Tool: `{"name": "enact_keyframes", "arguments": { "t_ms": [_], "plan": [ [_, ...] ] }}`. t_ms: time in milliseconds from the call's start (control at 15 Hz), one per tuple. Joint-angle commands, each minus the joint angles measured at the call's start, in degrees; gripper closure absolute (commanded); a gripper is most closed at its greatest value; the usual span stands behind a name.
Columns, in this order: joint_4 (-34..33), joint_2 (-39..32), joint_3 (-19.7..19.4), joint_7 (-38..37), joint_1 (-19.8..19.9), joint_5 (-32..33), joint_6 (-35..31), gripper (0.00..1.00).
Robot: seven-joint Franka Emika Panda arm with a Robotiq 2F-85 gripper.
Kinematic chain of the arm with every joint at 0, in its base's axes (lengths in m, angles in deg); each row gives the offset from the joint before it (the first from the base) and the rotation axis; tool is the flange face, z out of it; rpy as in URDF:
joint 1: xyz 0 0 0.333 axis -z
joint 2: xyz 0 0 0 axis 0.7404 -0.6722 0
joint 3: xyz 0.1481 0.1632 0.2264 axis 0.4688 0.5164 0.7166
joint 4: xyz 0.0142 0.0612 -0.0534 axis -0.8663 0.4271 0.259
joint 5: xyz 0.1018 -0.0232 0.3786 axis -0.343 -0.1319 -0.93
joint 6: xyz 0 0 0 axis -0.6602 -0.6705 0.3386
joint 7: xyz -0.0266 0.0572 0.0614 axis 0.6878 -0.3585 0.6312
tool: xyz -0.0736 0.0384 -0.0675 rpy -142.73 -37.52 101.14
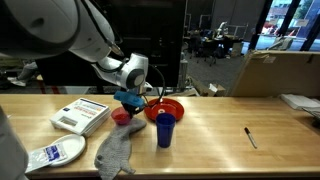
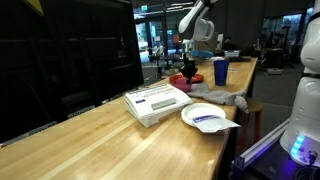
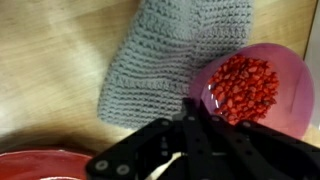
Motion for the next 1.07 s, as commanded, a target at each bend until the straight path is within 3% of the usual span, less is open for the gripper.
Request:
{"name": "enact_keyframes", "arguments": {
  "t_ms": [0,1000],
  "plan": [
    [-1.81,-2.00,0.18,-0.83,0.53,-2.68,-1.84,0.99],
    [-9.80,-8.15,0.39,-2.62,1.16,-2.93,-1.31,0.99]
  ]
}}
